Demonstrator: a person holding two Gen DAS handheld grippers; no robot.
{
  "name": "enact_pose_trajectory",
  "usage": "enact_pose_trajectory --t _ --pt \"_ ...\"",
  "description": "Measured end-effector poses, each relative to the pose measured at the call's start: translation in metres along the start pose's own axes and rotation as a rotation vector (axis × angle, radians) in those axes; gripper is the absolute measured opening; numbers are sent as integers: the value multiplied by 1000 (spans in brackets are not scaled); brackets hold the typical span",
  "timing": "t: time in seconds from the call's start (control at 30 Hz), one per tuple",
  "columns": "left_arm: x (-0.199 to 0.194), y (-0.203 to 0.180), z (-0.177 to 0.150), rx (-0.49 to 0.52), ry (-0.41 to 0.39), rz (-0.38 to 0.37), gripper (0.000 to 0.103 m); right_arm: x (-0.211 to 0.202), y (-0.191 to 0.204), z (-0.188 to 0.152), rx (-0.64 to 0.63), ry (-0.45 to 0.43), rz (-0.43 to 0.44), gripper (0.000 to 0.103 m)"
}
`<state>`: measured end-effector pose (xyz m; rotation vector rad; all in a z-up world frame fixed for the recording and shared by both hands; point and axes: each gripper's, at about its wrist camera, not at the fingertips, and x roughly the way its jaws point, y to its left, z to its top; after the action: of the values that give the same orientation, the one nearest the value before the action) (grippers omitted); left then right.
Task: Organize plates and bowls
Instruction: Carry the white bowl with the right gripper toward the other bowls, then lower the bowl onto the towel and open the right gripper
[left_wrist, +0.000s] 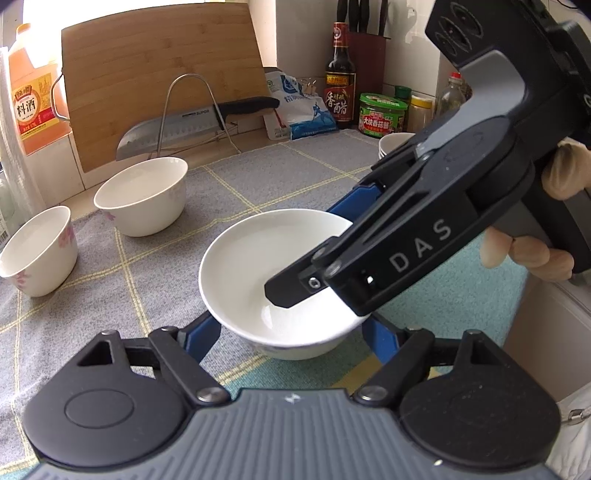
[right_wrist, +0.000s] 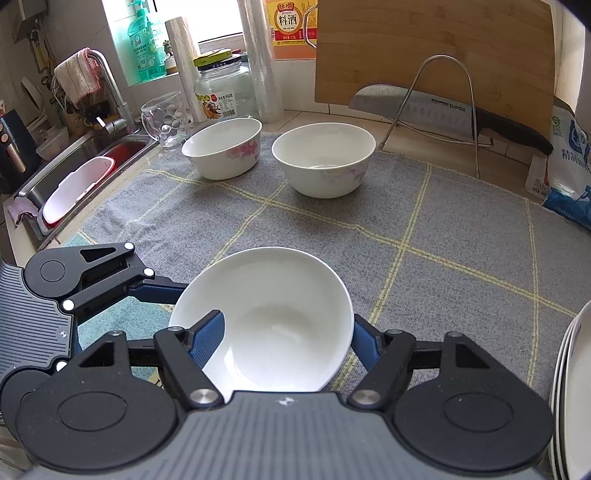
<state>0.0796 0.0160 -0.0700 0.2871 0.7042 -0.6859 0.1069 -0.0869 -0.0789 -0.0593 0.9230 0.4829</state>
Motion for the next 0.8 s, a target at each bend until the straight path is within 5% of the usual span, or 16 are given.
enact_pose_trajectory --t 0.07,0.17,0.5,0.8 --pt "0 0 0 10 -2 -1 89 1 0 0 5 0 5 83" --pt "-2 1 0 11 -10 -4 96 0 1 0 2 -14 -2 103" --pt "-31 19 -11 -5 34 36 97 -10 0 7 -42 -41 -30 103" --pt "-47 61 3 -58 26 156 97 -17 3 25 -130 -84 -78 103"
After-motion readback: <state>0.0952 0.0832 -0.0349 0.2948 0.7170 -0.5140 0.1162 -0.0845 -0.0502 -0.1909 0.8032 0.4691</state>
